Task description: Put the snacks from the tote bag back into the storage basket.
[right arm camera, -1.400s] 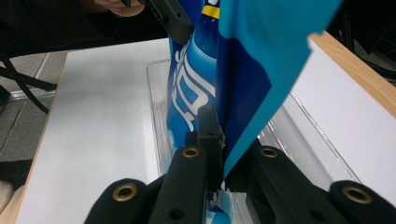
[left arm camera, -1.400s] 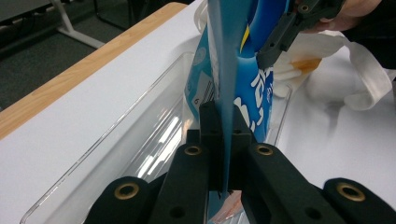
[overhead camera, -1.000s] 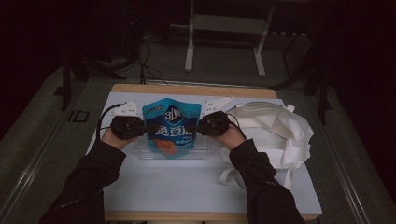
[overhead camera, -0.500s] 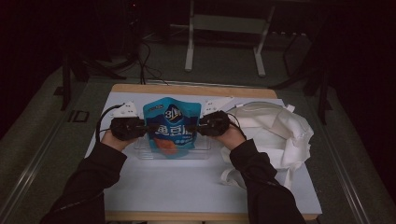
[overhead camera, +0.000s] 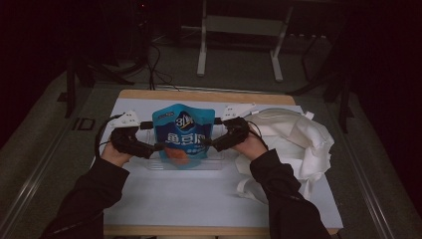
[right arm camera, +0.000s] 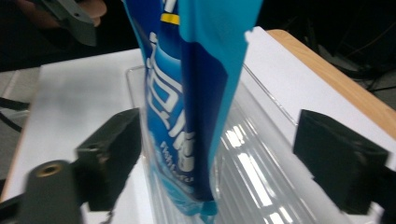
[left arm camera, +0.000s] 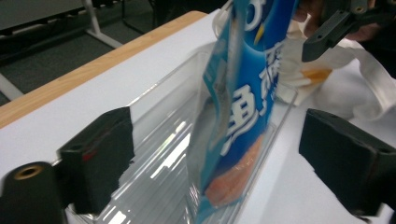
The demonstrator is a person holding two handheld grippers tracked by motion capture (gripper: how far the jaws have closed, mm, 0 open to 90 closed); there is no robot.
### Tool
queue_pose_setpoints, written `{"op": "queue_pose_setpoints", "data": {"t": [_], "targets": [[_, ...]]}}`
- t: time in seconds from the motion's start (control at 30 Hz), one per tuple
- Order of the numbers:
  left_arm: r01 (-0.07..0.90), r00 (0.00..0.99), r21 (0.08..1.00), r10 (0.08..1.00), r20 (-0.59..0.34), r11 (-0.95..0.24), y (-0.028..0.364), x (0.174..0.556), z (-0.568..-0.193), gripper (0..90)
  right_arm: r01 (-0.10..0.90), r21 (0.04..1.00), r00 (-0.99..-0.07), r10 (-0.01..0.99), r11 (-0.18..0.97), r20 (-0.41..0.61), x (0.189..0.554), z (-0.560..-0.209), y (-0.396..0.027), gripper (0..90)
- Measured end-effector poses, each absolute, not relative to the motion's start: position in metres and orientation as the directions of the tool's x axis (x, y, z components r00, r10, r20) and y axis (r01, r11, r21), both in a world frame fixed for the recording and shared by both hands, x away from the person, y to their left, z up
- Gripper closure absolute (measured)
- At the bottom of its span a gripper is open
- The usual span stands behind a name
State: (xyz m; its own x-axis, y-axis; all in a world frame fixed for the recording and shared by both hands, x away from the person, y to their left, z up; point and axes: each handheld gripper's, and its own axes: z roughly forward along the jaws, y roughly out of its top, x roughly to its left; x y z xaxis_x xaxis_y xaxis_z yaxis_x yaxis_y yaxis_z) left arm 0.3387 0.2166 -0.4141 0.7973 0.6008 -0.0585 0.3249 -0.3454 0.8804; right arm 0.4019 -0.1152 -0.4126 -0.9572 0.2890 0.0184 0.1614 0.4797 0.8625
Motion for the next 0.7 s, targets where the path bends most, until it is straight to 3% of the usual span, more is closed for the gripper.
{"op": "queue_pose_setpoints", "data": {"t": [0.1, 0.7], "targets": [[0.334, 0.793, 0.891, 0.603, -0.088, -0.309, 0.220, 0.336, -0.415, 1.6, 0.173, 0.870, -0.956, 0.291, 0.461, 0.036, 0.401, -0.412, -0.118, 13.6], [0.359, 0.746, 0.895, 0.658, -0.106, -0.264, 0.220, 0.295, -0.438, 1.6, 0.168, 0.877, -0.941, 0.339, 0.450, 0.005, 0.376, -0.412, -0.144, 14.4]]}}
